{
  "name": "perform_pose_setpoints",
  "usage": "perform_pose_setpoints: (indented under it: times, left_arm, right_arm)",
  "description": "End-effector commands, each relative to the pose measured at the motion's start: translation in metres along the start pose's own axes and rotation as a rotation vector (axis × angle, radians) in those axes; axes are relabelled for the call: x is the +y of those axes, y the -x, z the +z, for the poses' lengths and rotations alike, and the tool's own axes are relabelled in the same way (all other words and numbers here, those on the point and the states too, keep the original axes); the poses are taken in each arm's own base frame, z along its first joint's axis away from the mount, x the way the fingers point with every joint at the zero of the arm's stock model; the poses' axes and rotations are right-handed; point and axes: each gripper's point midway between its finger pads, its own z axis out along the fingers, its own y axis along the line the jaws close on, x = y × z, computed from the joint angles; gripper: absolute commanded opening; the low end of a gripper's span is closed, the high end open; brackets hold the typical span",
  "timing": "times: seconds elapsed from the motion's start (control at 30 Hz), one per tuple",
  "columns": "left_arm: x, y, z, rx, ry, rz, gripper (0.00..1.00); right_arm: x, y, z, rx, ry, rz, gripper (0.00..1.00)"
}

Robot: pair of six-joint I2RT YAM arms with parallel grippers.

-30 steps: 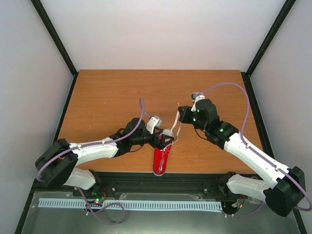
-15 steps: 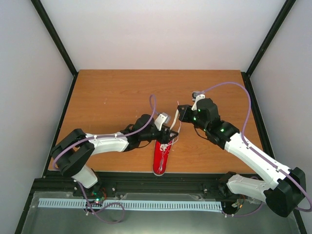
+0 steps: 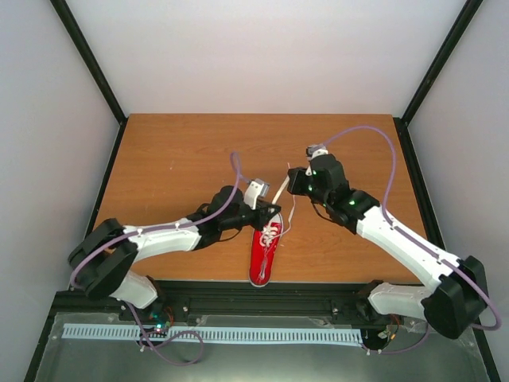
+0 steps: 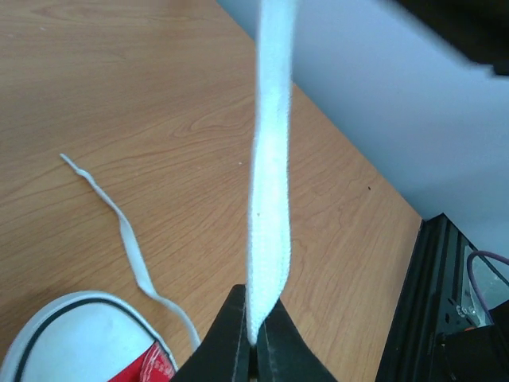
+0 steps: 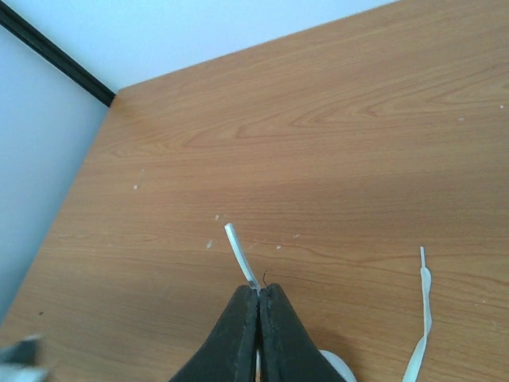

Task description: Tie the shoes

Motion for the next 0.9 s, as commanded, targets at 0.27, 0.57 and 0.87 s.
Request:
perform_pose_setpoints:
  times: [0.27, 0.57, 0.87]
  left_arm:
    - [0.053, -0.018, -0.06, 0.059, 0.22, -0.187, 0.01]
    - [0.051, -0.027, -0.065, 0.071, 0.199, -0.169, 0.01]
    - [0.043, -0.031, -0.064, 0.08, 0.142, -0.148, 0.01]
  right_arm:
    - [-0.063, -0.062, 0.071, 0.191, -0.272, -0.064, 0.67]
    - [-0.106, -0.125, 0.091, 0.365, -0.394, -0.08, 0.71]
    - [-0.118, -0.162, 0.114, 0.487, -0.436, -0.114, 0.69]
